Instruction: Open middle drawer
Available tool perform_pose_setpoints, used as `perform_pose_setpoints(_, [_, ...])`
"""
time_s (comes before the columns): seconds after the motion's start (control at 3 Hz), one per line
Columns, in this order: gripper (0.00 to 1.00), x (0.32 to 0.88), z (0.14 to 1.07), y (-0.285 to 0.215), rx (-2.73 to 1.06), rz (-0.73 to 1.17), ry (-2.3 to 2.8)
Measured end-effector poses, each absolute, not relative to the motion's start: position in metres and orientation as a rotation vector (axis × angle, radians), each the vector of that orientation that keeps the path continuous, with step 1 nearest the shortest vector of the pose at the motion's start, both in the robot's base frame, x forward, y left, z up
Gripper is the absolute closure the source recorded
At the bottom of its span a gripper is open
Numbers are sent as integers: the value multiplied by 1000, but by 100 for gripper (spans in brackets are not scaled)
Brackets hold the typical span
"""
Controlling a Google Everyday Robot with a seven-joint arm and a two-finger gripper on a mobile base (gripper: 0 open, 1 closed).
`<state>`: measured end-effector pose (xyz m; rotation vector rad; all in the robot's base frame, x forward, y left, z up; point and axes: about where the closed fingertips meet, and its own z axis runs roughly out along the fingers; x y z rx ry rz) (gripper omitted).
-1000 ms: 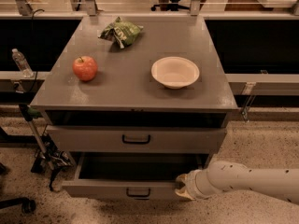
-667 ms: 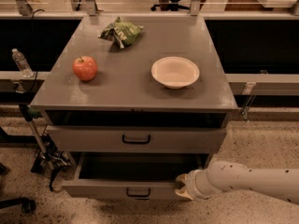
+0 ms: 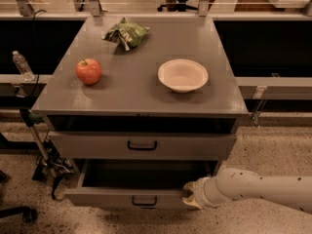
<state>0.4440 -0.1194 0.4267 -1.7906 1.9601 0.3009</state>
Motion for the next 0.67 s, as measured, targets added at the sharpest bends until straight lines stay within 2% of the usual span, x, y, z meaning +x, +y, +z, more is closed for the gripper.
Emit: perform_pose_setpoints(0.67, [37,444,427,-119,-1791,301,1960])
